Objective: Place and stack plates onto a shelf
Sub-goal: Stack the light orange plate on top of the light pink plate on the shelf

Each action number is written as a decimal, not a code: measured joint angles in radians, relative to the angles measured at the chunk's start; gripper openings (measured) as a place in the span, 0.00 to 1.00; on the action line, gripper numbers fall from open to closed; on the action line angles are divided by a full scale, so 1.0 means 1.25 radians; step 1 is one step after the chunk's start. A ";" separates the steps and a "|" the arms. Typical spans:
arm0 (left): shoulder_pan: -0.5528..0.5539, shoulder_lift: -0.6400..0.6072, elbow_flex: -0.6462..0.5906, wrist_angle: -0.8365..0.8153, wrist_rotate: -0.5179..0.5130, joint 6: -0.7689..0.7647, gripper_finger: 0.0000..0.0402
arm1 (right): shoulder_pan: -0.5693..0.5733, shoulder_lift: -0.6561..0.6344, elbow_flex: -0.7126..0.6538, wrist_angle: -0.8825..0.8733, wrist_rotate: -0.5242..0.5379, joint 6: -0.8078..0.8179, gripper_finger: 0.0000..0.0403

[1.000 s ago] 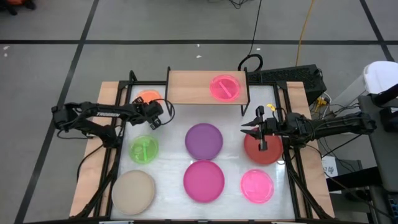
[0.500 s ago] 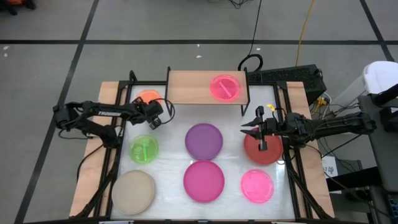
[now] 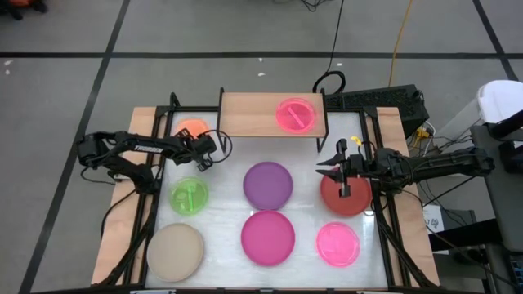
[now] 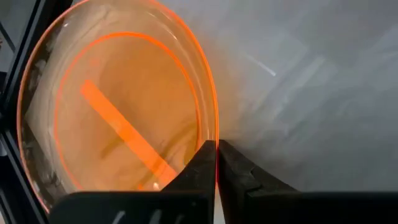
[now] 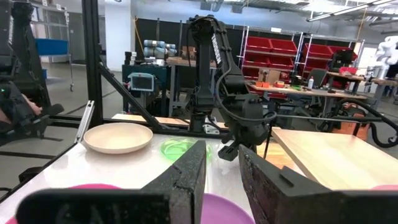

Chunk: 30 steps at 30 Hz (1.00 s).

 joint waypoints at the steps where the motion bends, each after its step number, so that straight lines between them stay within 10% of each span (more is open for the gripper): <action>1: 0.000 -0.004 0.000 -0.002 0.002 0.000 0.02 | 0.000 0.000 0.000 0.000 0.002 0.000 0.19; 30: -0.057 -0.254 0.323 -0.110 -0.062 0.138 0.01 | 0.000 0.000 0.000 0.000 0.005 0.013 0.19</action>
